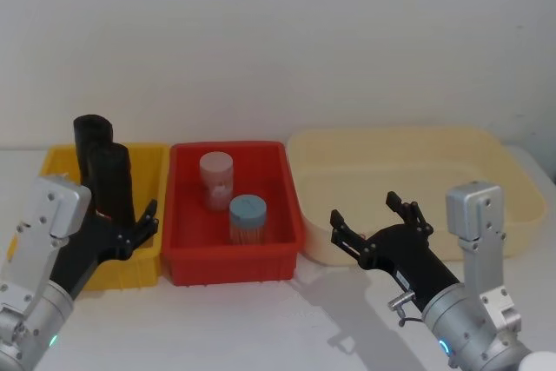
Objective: Pick up the garbage bag with the one hand and transfer it to the other hand.
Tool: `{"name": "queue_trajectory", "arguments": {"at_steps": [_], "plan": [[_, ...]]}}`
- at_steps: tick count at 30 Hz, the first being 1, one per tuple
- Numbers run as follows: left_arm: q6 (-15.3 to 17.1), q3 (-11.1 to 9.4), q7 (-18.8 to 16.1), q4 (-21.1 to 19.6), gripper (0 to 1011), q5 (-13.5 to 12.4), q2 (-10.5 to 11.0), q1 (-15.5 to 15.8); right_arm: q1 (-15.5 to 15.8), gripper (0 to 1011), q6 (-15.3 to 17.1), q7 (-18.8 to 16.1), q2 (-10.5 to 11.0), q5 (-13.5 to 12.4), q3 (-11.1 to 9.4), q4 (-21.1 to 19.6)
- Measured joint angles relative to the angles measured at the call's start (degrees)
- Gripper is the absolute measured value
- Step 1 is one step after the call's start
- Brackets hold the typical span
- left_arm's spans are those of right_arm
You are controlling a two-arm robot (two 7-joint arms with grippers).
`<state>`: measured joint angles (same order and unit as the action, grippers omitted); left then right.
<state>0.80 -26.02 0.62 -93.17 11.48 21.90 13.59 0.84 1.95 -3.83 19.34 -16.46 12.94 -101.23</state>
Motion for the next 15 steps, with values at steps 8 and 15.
{"name": "queue_trajectory", "arguments": {"at_steps": [8,15], "plan": [[0.0,0.0,0.0,0.0,1001,0.0,0.0,0.0,0.0,1000,0.0,0.0,0.0,0.0,0.0,0.0],[0.0,0.0,0.0,0.0,1001,0.0,0.0,0.0,0.0,1000,0.0,0.0,0.0,0.0,0.0,0.0]]}}
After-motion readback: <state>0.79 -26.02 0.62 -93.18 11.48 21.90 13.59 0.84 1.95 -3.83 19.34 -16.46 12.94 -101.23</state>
